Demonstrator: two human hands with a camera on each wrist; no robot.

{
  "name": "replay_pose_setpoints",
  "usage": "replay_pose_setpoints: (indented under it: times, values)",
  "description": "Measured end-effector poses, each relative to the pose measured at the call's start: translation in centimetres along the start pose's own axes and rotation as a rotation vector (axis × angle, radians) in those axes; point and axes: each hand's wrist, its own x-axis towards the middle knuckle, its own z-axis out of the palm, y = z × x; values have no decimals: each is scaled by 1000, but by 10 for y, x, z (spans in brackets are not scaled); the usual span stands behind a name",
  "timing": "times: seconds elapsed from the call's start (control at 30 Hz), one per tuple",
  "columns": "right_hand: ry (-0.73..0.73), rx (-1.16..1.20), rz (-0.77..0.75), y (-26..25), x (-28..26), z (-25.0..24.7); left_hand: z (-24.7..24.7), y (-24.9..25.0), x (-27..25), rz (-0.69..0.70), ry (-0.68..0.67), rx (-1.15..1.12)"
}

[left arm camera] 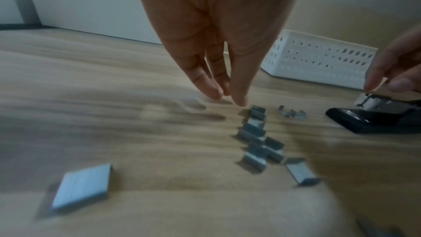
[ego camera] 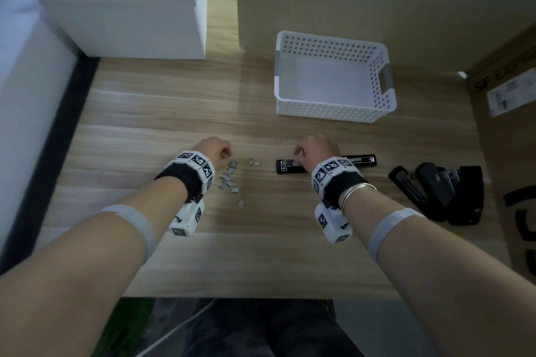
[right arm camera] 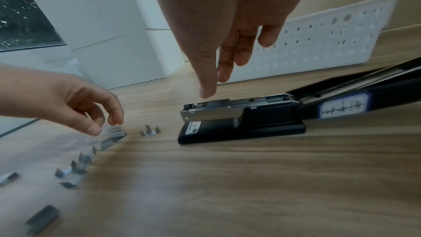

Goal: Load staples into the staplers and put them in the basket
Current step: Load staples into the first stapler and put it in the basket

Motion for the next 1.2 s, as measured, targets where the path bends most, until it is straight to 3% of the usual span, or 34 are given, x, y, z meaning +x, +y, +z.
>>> replay_pose_setpoints:
  times: [0.27, 0.63, 0.83, 1.2]
  values:
    - [21, -22, -4, 4, -4, 2, 17, 10, 2, 93, -7, 23]
    - [41, 5, 2, 9, -8, 6, 16, 14, 5, 85, 26, 18]
    - [38, 49, -17, 7, -5, 7, 12, 18, 2, 68, 126, -128]
    - [22, 176, -138, -13, 5, 2, 11, 73, 9, 78, 23, -497]
